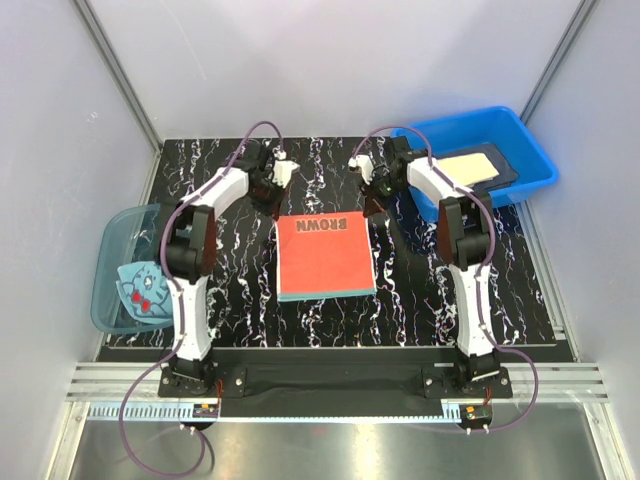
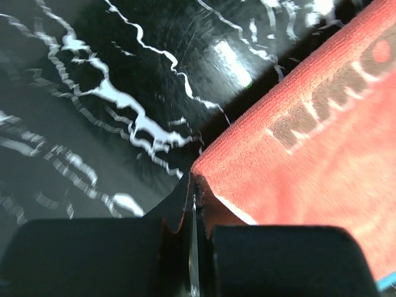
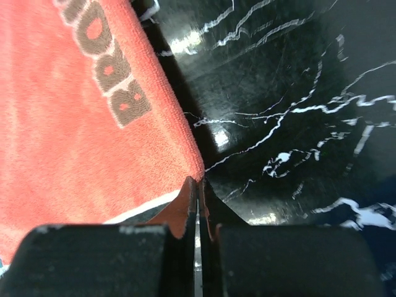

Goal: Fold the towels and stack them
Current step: Fold the towel

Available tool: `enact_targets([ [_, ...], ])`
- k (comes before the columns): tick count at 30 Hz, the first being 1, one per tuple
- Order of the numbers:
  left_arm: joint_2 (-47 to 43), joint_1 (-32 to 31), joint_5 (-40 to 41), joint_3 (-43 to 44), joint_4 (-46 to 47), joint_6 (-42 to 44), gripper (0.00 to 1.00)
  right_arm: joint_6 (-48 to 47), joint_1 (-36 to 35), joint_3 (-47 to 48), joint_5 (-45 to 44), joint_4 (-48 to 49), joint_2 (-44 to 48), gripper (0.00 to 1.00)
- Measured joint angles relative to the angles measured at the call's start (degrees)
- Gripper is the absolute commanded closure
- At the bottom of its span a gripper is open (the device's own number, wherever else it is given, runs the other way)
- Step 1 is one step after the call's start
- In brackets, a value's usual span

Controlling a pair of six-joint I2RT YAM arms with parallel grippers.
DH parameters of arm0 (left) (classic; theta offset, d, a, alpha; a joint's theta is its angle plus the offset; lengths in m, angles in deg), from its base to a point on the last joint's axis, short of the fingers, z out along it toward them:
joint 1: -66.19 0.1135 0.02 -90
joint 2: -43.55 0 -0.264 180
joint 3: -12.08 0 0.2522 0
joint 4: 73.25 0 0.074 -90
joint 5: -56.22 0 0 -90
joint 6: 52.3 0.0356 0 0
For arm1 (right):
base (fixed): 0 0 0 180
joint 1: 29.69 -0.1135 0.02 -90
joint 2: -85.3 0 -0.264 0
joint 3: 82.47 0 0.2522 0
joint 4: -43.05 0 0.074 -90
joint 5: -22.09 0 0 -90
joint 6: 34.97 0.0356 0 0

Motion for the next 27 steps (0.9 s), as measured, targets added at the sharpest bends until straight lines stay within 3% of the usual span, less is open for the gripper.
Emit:
enact_targets([
  [10, -11.30, -1.11, 1.77, -3.82, 3.15, 0.00, 1.00, -1.33, 0.00, -13.60, -0.92, 12.72, 14.27, 1.00],
  [27, -27.12, -5.81, 5.97, -24.50, 7.23, -2.56, 1.00, 3.76, -6.60, -49.48, -8.61, 28.09, 40.30, 1.00],
])
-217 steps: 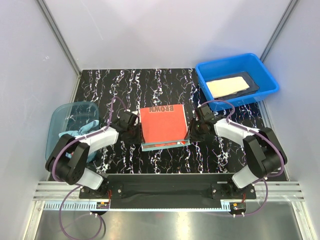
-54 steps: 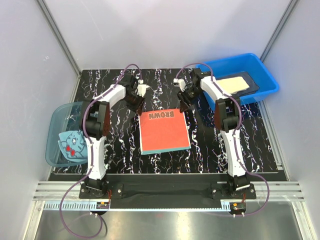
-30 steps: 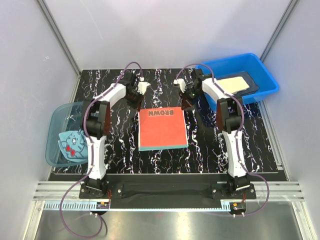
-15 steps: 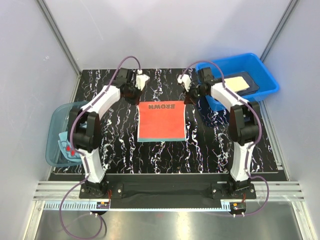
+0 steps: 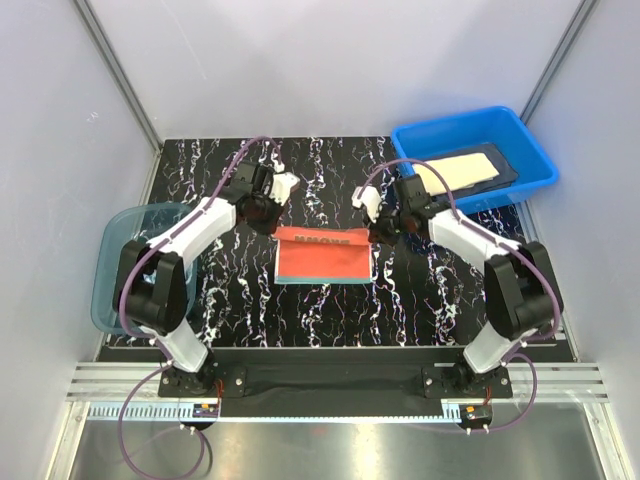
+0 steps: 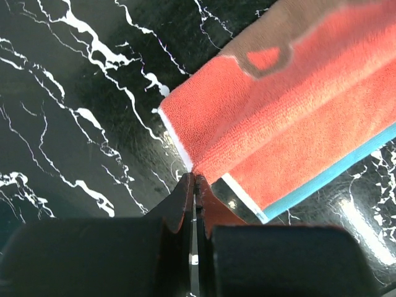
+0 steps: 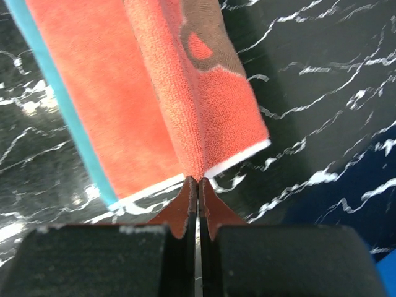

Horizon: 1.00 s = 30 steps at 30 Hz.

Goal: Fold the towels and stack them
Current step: Fold the towel

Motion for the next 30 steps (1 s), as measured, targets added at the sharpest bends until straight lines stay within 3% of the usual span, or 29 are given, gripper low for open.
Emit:
enact_targets([
  [15, -8.96, -2.23, -0.39, -8.33, -0.66, -4.20, 1.00, 7.87, -3.34, -10.21, -2.97, 3.21, 7.28, 1.00],
  [30, -8.92, -4.39, -1.66, -13.29, -3.96, -9.16, 1.00, 11.32, -5.90, -13.31, -5.92, 3.08, 7.28, 0.97],
])
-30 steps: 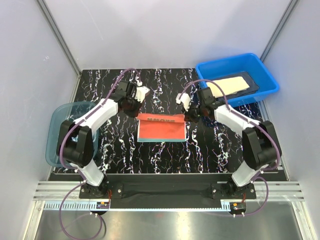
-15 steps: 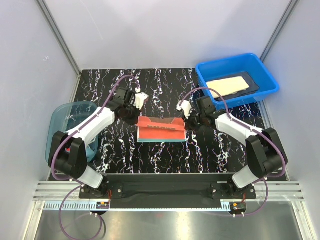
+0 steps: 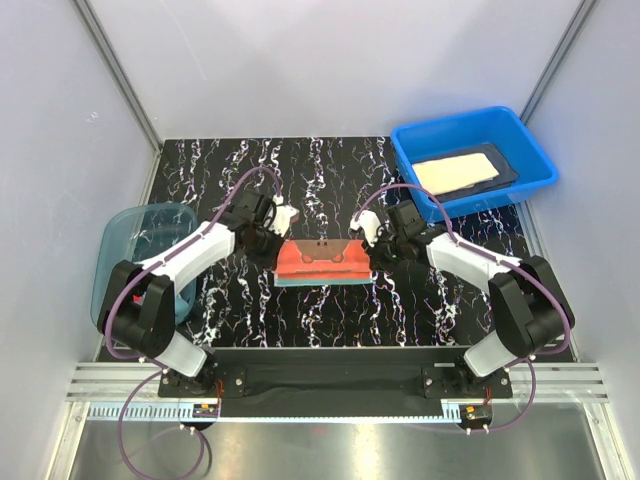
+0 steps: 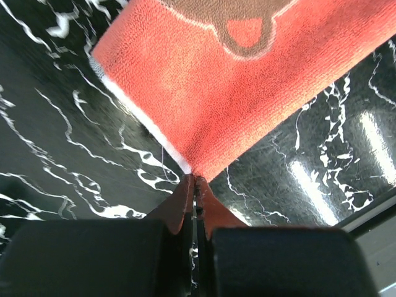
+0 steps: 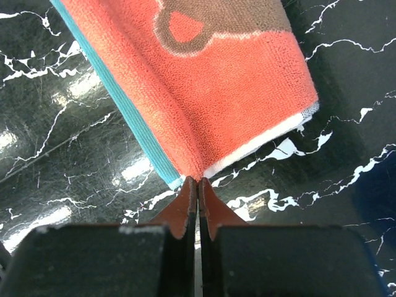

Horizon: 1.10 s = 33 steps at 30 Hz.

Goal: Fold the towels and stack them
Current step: Fold the towel

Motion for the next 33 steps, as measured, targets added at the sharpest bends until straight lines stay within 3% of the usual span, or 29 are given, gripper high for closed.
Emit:
enact_targets([
  [1, 0.00, -0.07, 0.00, -0.37, 0.00, -0.20, 1.00, 0.33, -0.07, -0.02, -0.04, 0.00, 0.00, 0.96],
  [5, 0.00, -0.70, 1.01, -0.81, -0.20, -1.14, 0.80, 1.77, -0.85, -0.11, -0.07, -0.48, 0.11, 0.74],
  [6, 0.00, -0.83, 1.66, -0.81, -0.33, -1.49, 0.68, 2.34, -1.11, -0.11, 0.02, -0.90, 0.28, 0.70],
  [12, -0.22, -1.09, 2.75, 1.20, -3.28, -3.61, 0.68, 6.14, -1.38, -0.17, 0.83, -4.46, 4.48, 0.58],
  [16, -1.05, -1.11, 1.60, 3.04, -1.73, -6.29, 0.69, 12.48, -1.44, 1.75, 1.90, -6.19, 6.78, 0.65],
  [22, 2.29, -1.16, 1.84, 1.46, 3.80, -12.50, 0.70, 23.71, -1.44, 6.29, -0.44, -3.26, -1.44, 0.72],
  [28, 9.57, -0.74, 7.56, 0.79, 3.87, -18.08, 0.71, 30.32, -1.46, 9.35, -5.53, -5.09, -13.16, 0.73],
  [33, 9.57, -0.22, 9.05, 4.48, -0.52, -20.41, 0.67, 35.04, -1.44, 14.88, -8.17, -9.94, -14.05, 0.73],
])
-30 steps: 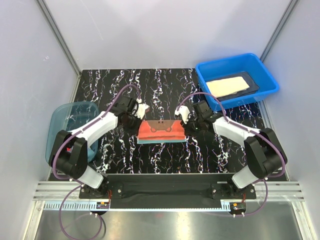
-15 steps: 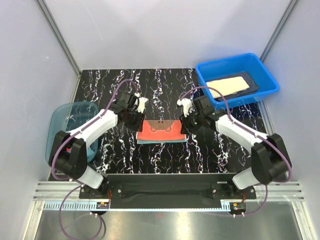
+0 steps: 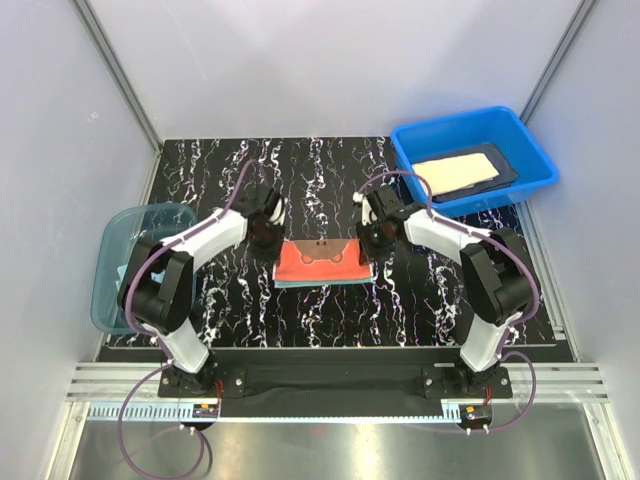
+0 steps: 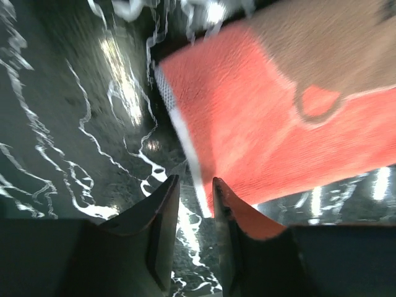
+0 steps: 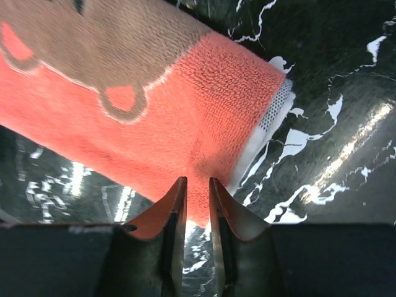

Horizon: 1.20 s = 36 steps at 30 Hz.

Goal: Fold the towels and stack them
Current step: Fold the towel, then neatly place the folded towel into the bin

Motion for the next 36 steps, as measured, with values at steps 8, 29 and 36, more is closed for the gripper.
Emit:
enact_targets([
  [8, -2.05, 0.15, -3.56, 6.75, 1.90, -2.34, 0.66, 7.76, 0.00, 4.44, -0.87, -1.62, 1.68, 0.73],
  [29, 3.96, 5.73, -4.59, 8.13, 1.86, -3.15, 0.62, 11.74, 0.02, 9.07, -11.56, -1.38, -3.30, 0.41],
  [36, -5.84, 5.73, -6.25, 6.25, 2.36, -2.95, 0.61, 19.74, 0.02, 1.40, -7.23, 1.64, 3.28, 0.34],
])
